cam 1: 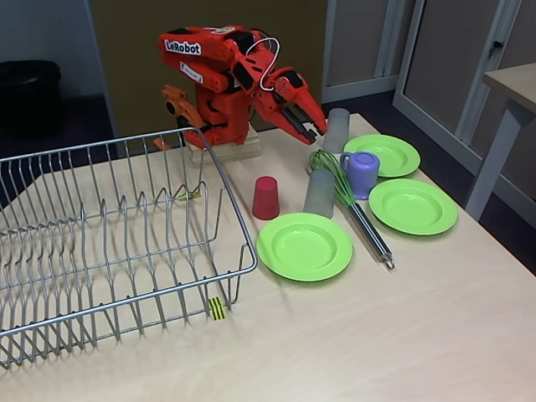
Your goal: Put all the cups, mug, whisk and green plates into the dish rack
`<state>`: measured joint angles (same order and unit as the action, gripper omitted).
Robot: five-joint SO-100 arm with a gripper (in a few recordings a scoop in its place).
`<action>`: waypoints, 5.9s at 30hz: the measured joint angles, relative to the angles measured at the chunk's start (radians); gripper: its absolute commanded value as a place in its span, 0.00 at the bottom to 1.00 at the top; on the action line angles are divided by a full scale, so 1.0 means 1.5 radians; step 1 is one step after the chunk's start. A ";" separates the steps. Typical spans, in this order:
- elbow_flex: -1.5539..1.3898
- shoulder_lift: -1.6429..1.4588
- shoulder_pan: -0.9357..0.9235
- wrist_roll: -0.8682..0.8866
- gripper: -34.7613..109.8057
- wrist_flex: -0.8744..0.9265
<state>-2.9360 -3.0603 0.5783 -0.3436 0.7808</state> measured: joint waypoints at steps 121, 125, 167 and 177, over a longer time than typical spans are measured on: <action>0.824 0.663 0.394 1.053 0.29 0.603; 0.865 0.619 0.206 0.824 0.29 0.670; 1.694 1.591 -0.870 -0.403 0.31 0.558; 1.742 1.676 -0.882 -0.426 0.39 0.546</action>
<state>-0.3237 -0.5461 -0.7440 -0.9833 1.5999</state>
